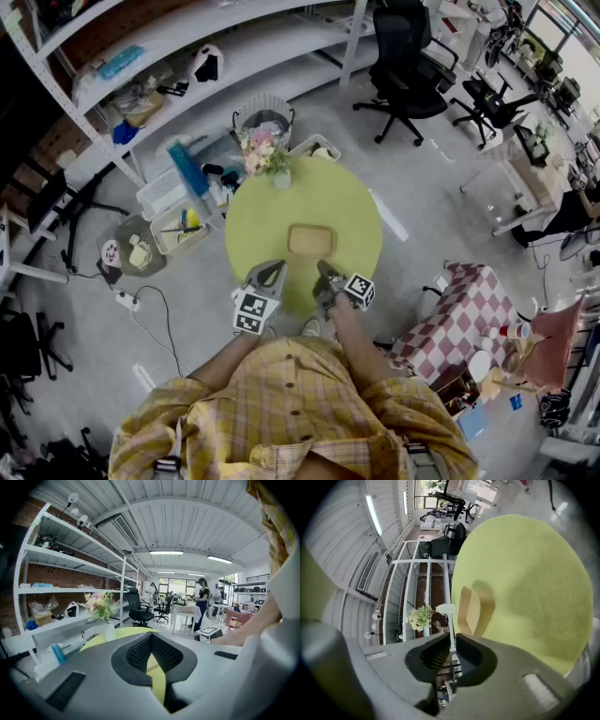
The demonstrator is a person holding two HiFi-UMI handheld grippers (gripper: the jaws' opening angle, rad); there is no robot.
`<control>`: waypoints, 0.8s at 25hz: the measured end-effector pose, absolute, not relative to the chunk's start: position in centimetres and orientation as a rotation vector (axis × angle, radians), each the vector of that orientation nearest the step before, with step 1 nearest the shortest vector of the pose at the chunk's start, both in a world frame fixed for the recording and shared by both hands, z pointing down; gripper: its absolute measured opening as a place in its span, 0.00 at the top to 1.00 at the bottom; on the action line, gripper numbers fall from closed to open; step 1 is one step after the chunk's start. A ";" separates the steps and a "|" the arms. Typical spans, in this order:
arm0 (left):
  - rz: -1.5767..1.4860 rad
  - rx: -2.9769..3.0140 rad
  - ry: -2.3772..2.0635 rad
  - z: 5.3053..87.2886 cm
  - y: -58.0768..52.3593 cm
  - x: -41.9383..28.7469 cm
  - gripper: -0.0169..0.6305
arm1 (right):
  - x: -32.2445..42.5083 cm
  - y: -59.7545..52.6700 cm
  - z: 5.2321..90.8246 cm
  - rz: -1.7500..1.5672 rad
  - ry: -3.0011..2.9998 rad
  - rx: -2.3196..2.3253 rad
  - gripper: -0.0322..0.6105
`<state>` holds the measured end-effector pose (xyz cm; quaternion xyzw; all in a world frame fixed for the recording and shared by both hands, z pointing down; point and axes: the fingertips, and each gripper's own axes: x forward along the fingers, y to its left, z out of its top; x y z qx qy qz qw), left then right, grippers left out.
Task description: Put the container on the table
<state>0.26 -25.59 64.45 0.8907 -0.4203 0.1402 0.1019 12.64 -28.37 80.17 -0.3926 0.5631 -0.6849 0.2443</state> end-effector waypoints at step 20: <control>0.397 2.633 -1.202 64.1 -24.6 0.6 0.96 | 11.4 -26.5 71.1 -1.503 2.179 -1.218 0.95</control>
